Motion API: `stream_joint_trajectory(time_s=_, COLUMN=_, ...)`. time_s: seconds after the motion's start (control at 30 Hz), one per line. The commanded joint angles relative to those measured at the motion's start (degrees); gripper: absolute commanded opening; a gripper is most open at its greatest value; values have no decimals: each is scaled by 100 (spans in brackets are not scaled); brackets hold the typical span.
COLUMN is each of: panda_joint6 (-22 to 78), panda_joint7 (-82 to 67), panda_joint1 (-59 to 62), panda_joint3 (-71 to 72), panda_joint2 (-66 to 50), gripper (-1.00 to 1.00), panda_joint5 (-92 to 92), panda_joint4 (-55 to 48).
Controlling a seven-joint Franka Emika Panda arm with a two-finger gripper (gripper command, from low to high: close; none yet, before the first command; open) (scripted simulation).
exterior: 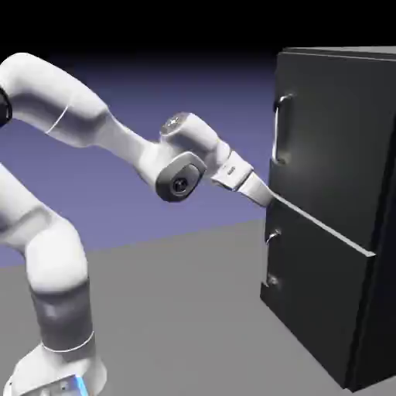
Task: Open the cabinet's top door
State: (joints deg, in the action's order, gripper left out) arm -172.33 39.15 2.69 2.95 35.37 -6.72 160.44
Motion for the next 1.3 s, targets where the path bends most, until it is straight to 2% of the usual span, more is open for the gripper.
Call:
stream_joint_trajectory(time_s=0.0, panda_joint6=62, panda_joint7=-123, panda_joint1=125, panda_joint3=109, panda_joint2=101, gripper=0, panda_joint5=-250, panda_joint4=-21)
stream_joint_trajectory(time_s=1.27, panda_joint6=2425, panda_joint7=-4775, panda_joint1=4887, panda_joint3=4262, panda_joint2=3926, gripper=0, panda_joint5=-9720, panda_joint4=-804)
